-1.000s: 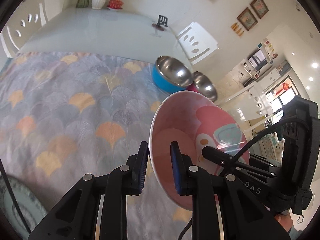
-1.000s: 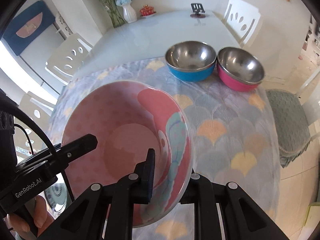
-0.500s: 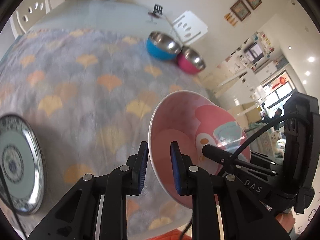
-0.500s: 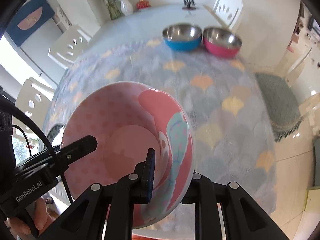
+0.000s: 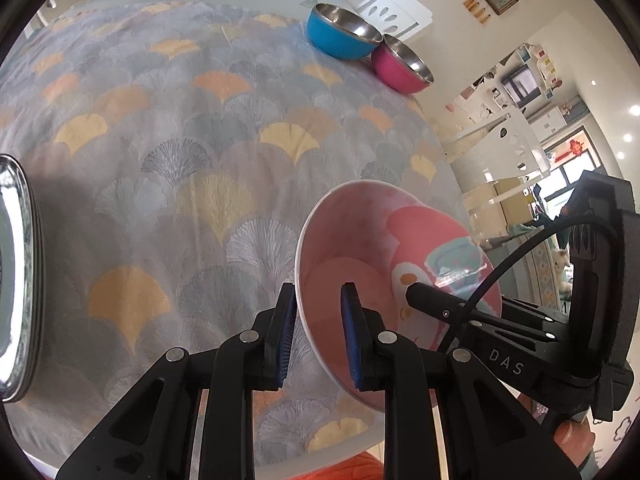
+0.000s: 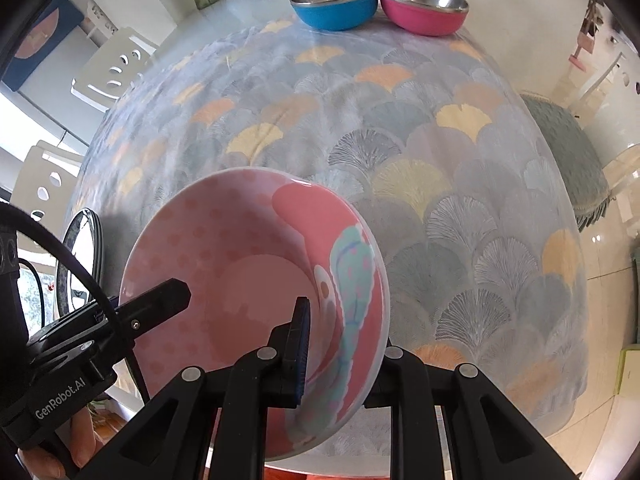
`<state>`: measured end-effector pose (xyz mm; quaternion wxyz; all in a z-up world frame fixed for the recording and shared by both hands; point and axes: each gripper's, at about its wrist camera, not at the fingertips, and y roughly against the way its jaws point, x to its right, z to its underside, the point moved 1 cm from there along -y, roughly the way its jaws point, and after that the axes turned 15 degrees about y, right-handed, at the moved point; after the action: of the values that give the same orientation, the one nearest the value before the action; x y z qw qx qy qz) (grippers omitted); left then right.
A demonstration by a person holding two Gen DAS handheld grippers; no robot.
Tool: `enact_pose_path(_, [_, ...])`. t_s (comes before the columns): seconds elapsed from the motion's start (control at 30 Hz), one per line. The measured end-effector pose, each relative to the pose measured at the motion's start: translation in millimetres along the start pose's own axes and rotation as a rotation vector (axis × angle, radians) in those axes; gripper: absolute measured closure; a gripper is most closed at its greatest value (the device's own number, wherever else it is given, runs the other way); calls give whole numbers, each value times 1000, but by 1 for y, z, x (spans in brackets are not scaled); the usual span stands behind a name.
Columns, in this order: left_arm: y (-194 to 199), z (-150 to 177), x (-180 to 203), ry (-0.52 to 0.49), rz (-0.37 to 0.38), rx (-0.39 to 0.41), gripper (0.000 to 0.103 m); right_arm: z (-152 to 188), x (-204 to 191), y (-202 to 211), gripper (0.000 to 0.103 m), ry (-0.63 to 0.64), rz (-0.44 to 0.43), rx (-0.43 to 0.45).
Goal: Organize plates and bowls
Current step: 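Lower the pink bowl onto the floral plate stack and open both grippers, then move both grippers to the blue steel bowl and grip its rim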
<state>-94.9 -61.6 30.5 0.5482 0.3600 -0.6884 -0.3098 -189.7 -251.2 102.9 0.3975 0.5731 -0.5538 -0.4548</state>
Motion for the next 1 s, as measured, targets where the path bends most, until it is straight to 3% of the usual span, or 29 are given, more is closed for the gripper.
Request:
enact_pose_path(0.27, [12,-10,-6,24,10,56,84,-1,3,5,84,23,43,23])
enact_pose_path(0.53, [54,-25,-7,18,8,123,84,4,18,49,84,-40,14,74])
enact_pose_path(0.7, [81,-37,13,-44,27,155,82,0,20,85,84,-76,-47,126])
enact_pose_path(0.83, [98,-62,42,-111,51,192,82,-24,24,119,84,-90,-76,205])
enact_pose_path(0.9, [102,-77,56,-140,63,202,75,-39,28,128,78,-100,-93,233])
enact_pose_path(0.93, [103,-86,63,-156,63,211,70,-50,33,133,70,-106,-100,252])
enact_pose_path(1.0, [100,-108,76,-187,59,222,70,-68,40,136,59,-114,-99,274])
